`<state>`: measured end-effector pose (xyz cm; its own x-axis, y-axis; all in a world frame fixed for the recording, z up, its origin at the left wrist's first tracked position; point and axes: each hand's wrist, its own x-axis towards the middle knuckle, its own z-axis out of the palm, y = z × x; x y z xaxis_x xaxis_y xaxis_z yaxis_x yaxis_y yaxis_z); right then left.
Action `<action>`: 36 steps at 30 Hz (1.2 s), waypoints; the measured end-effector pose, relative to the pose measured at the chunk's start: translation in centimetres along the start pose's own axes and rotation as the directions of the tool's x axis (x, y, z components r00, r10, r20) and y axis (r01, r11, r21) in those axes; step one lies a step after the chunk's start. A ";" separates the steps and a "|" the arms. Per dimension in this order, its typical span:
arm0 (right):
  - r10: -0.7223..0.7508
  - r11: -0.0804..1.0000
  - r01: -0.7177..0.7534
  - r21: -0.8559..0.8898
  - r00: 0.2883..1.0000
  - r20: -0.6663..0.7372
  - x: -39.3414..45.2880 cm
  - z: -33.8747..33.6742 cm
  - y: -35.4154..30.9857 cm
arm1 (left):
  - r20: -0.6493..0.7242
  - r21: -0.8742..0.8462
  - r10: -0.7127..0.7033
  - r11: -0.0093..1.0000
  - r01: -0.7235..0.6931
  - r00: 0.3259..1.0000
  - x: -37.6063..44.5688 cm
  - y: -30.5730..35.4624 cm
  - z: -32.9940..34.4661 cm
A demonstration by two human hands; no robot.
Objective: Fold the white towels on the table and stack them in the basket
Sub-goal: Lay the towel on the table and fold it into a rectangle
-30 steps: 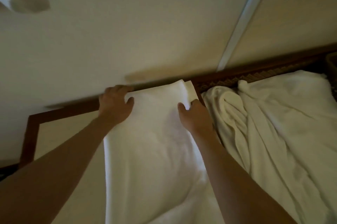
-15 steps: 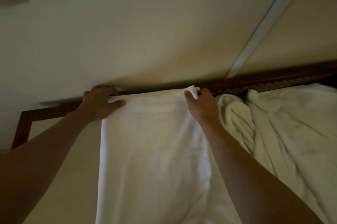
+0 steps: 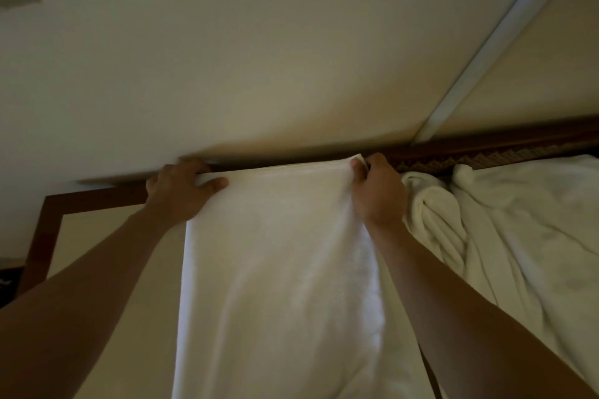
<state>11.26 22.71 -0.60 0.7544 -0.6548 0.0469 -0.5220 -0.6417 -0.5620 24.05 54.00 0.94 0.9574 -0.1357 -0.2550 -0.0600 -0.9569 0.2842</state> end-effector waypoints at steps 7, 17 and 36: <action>0.131 0.987 -0.141 0.080 0.985 0.116 0.3 -1.2 -0.2 | -0.128 -0.123 0.013 0.992 -0.029 0.992 -1.9 0.2 0.5; 0.131 0.991 -0.123 -0.053 0.973 0.188 -8.0 -3.5 1.0 | -0.002 -0.255 -0.278 0.929 0.268 0.961 -9.6 -0.8 2.9; 0.146 0.963 -0.077 -0.258 0.954 0.260 -12.3 -5.8 3.2 | -0.121 -0.318 -0.254 0.926 0.205 0.960 -17.3 -1.4 4.2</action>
<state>-1.97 26.35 1.83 0.7472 -0.6148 -0.2525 -0.6637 -0.6703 -0.3319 6.36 56.56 1.04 0.9681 0.1442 -0.2047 0.2306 -0.8319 0.5047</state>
